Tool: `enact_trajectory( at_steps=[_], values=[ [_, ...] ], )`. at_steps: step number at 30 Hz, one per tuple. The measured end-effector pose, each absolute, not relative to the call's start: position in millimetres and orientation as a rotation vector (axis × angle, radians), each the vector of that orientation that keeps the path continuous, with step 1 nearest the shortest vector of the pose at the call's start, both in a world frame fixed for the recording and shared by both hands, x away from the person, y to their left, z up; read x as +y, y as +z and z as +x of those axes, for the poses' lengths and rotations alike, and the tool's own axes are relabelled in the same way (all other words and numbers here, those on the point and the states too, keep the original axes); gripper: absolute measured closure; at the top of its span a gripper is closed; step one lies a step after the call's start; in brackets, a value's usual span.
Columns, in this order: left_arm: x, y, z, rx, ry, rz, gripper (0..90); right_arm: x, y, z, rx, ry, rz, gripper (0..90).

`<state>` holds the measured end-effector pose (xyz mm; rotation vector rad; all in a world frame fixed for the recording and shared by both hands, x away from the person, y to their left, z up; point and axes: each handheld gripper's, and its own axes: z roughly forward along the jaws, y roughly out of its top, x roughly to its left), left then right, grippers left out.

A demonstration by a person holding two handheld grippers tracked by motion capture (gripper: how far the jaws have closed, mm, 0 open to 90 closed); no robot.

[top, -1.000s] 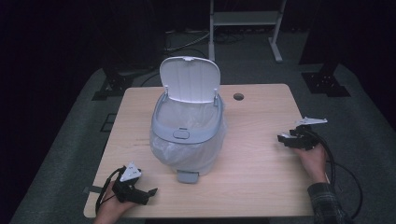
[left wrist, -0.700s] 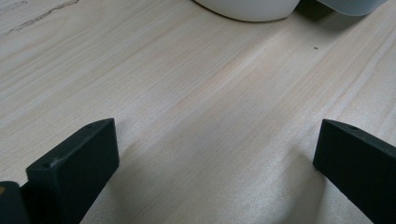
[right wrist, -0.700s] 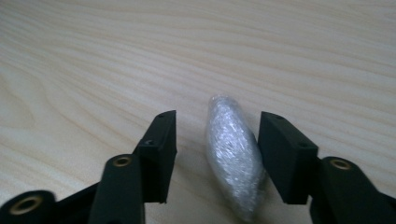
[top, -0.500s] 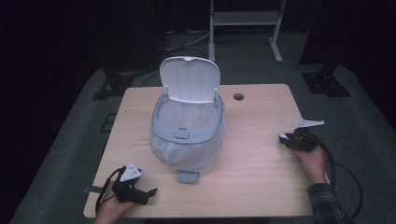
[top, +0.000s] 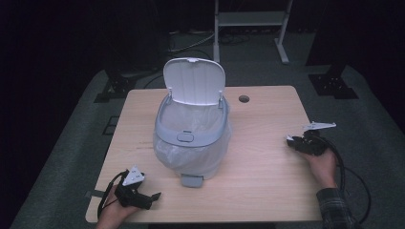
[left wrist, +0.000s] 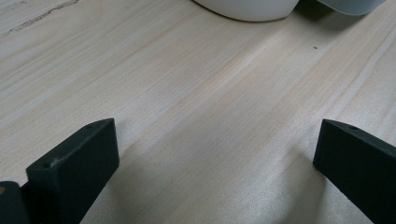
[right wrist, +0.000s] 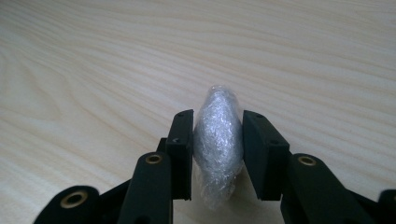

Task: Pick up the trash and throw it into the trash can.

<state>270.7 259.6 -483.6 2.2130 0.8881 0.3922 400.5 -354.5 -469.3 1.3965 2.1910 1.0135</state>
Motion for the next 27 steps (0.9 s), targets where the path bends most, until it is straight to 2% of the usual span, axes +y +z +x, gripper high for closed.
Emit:
enact_trajectory(
  at_steps=[27],
  values=[
    [260, -484, 271, 0.883, 0.392, 2.215, 0.0, -342, -432, 377, 2.227, 1.148, 1.291, 64.3]
  ],
)
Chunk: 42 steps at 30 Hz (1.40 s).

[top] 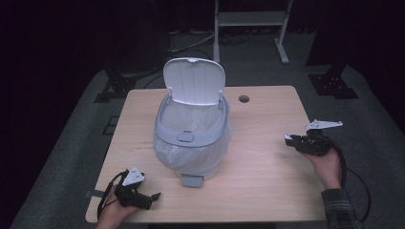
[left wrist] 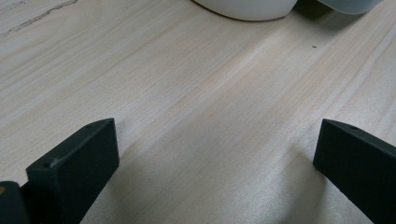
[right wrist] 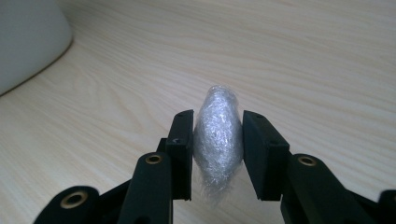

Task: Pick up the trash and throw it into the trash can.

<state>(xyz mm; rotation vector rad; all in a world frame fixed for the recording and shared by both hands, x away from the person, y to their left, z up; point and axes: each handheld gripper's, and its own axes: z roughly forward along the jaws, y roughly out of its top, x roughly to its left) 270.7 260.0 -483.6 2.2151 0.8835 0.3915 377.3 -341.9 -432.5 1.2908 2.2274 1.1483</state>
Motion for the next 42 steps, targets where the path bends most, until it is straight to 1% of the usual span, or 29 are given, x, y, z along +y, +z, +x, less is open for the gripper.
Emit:
enact_trajectory(
  at_steps=[9, 42],
  values=[
    [260, -484, 271, 0.882, 0.391, 2.216, 0.0, -324, -415, 368, 2.248, 1.191, 1.200, 64.3],
    [260, -484, 271, 0.879, 0.390, 2.216, 0.0, -279, -373, 346, 2.331, 1.302, 0.981, 64.3]
  ],
)
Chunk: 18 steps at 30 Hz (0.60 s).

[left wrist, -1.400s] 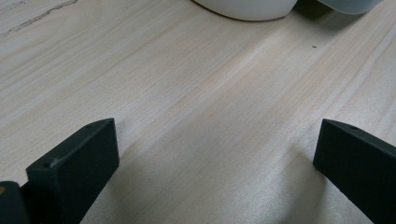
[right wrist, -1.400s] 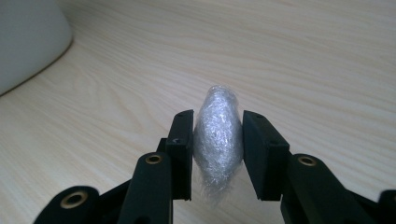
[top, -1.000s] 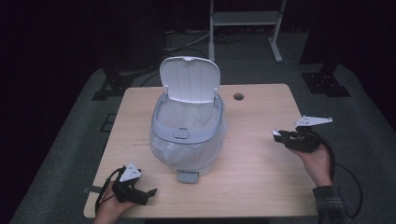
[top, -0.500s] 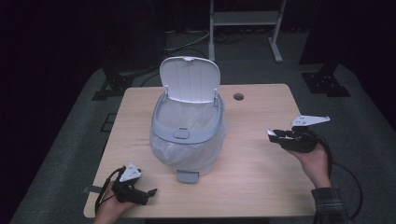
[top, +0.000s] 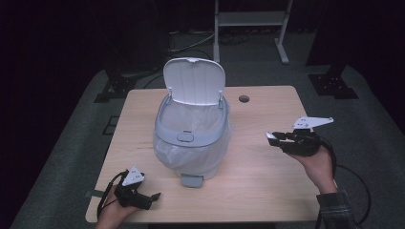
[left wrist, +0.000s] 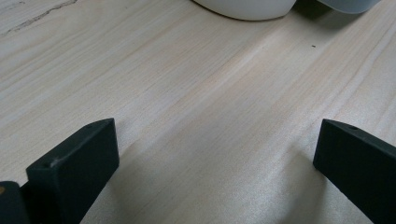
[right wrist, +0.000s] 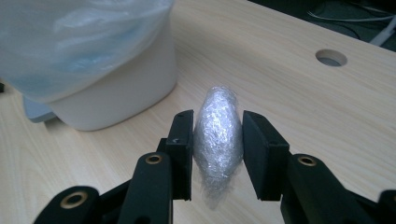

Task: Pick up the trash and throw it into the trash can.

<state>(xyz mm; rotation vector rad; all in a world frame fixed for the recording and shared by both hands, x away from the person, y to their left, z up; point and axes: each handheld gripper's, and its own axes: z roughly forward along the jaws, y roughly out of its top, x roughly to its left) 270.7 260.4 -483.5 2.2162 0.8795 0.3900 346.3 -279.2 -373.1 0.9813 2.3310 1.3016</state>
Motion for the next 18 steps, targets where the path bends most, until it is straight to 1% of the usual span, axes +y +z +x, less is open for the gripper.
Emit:
enact_trajectory(
  at_steps=[18],
  values=[
    [261, -483, 271, 0.879, 0.389, 2.218, 0.0, -258, -343, 337, 2.346, 1.386, 0.866, 64.3]
  ],
)
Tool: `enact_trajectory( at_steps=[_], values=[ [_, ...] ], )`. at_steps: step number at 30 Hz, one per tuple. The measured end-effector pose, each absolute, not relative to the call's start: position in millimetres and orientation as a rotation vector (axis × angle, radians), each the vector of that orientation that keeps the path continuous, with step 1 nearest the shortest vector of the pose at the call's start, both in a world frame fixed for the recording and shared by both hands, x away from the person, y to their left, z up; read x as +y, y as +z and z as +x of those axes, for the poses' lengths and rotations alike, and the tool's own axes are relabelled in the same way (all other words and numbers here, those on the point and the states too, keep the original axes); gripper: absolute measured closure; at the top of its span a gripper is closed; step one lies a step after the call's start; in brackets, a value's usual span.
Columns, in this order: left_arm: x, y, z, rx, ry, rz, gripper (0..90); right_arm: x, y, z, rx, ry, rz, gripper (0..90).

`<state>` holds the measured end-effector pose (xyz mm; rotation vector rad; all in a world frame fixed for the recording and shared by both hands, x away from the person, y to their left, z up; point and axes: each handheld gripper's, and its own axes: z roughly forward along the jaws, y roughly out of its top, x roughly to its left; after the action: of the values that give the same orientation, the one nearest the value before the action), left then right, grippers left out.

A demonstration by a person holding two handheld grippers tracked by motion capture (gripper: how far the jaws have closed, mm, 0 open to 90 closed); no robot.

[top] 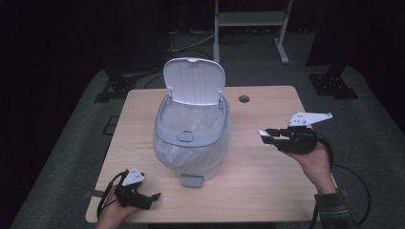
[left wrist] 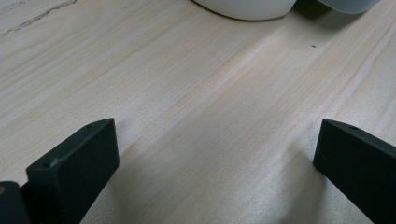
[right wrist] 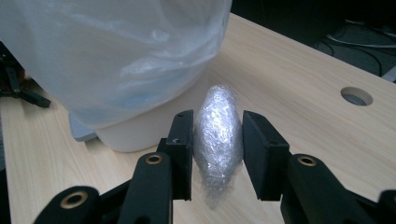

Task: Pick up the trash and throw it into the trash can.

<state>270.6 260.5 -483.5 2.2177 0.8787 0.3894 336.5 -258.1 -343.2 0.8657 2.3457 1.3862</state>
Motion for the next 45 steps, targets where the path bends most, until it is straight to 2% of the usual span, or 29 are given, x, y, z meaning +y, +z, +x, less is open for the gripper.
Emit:
enact_trajectory(
  at_steps=[45],
  values=[
    [260, -484, 271, 0.878, 0.390, 2.216, 0.0, -193, -255, 340, 2.318, 1.611, 0.573, 64.3]
  ],
)
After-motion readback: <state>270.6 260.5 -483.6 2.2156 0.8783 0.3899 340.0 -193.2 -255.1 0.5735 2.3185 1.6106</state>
